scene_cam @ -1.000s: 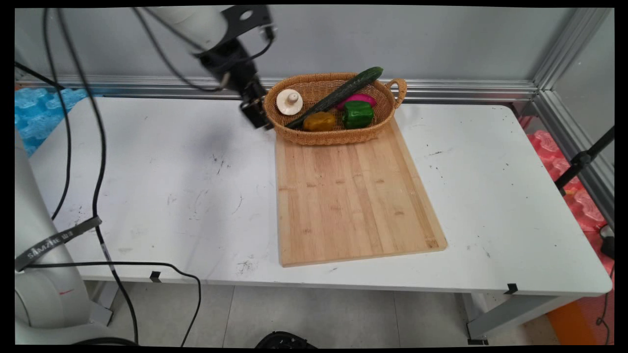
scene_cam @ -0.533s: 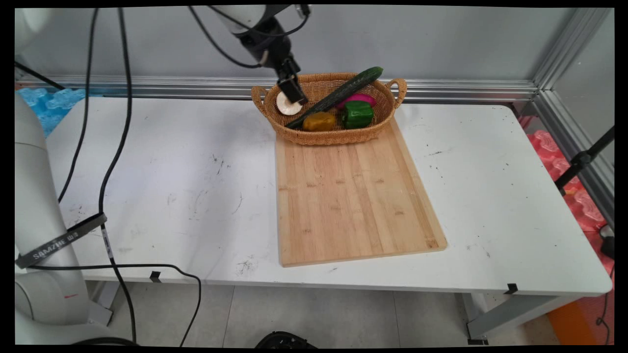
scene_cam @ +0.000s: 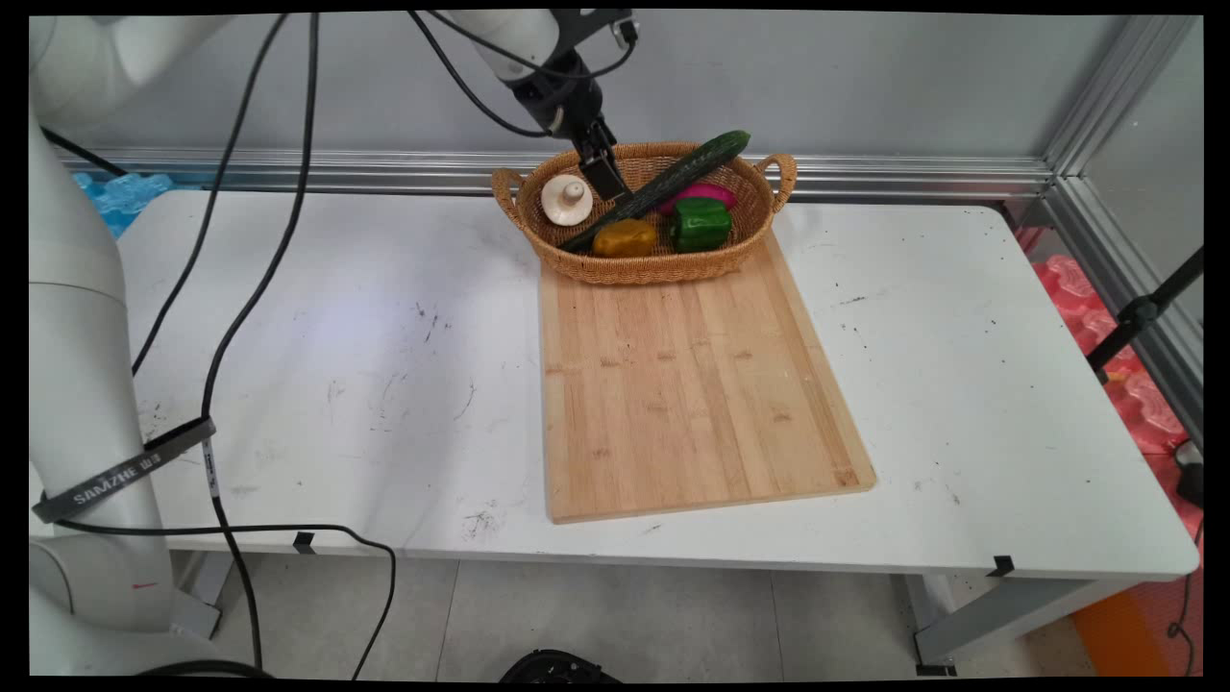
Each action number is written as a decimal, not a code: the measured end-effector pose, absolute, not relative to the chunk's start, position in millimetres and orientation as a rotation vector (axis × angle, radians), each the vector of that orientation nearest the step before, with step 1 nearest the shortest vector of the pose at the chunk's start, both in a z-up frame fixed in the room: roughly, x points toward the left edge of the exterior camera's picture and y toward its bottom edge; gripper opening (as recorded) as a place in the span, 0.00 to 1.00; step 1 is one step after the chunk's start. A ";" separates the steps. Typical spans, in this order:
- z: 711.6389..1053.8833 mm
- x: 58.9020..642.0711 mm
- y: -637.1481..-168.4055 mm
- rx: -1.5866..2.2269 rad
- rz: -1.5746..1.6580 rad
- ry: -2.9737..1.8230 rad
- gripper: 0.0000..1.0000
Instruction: Pick up the potato from the vegetable basket
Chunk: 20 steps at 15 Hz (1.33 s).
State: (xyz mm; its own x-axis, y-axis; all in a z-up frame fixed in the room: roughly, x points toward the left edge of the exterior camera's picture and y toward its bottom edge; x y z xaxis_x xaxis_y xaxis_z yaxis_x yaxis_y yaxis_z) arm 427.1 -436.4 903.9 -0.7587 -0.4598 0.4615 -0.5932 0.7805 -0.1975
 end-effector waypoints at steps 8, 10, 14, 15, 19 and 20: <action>862.9 439.1 -449.4 0.907 0.404 -2.557 1.00; 854.8 438.5 -452.2 0.920 0.392 -2.548 1.00; 840.5 436.7 -457.1 0.945 0.378 -2.529 1.00; 836.2 435.8 -458.2 0.952 0.372 -2.523 1.00; 822.3 431.6 -461.5 0.972 0.351 -2.506 1.00; 818.6 430.4 -462.5 0.977 0.347 -2.502 1.00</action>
